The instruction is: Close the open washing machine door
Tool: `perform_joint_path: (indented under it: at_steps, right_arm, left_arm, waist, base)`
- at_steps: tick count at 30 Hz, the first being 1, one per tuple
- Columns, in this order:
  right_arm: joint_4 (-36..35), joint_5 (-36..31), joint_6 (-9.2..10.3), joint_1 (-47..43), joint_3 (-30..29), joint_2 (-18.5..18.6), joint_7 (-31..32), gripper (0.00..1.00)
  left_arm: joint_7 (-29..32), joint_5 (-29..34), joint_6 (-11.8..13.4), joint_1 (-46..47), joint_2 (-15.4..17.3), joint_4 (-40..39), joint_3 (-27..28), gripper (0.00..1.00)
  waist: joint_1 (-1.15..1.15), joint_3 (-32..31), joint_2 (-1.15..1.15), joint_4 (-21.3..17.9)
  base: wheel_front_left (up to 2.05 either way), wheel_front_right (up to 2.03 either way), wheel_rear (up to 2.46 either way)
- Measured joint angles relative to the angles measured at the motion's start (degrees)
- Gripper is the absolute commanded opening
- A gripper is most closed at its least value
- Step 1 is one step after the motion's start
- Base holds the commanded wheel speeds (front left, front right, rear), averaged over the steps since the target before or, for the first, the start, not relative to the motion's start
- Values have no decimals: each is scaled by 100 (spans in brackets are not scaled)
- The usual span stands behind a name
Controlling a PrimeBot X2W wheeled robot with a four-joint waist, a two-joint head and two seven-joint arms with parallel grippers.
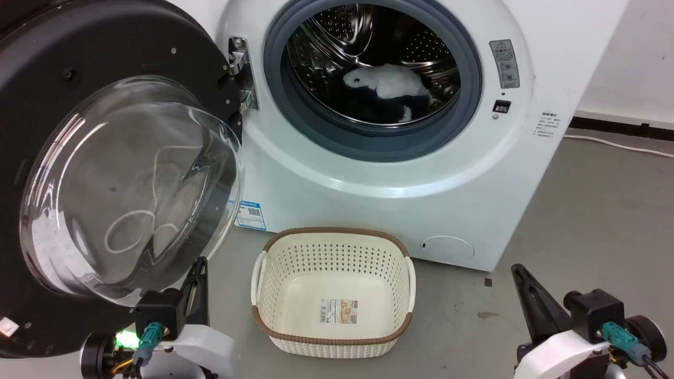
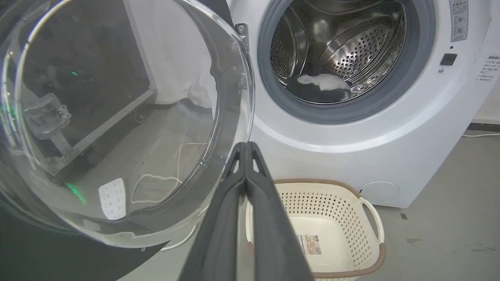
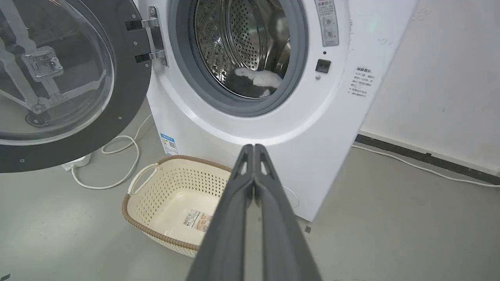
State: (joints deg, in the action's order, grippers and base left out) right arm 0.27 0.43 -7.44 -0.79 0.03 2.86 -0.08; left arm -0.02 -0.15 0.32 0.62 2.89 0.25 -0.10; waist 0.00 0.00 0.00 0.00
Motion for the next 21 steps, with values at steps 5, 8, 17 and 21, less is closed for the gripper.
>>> perform_joint_path:
  at_steps: [5,8,17,21]
  right_arm:
    - [0,0,0,0,-1,0,0,0]
    - [0,0,0,0,-1,0,0,0]
    - [0,0,0,0,-1,0,0,0]
    - [0,0,0,0,-1,0,0,0]
  left_arm:
    - [0,0,0,0,0,0,0,0]
    - [0,0,0,0,0,0,0,0]
    - [0,0,0,0,0,0,0,0]
    - [0,0,0,0,0,0,0,0]
  waist:
    - [0,0,0,0]
    - [0,0,0,0]
    - [0,0,0,0]
    - [0,0,0,0]
  base:
    - [0,0,0]
    - [0,0,0]
    - [0,0,0]
    - [0,0,0]
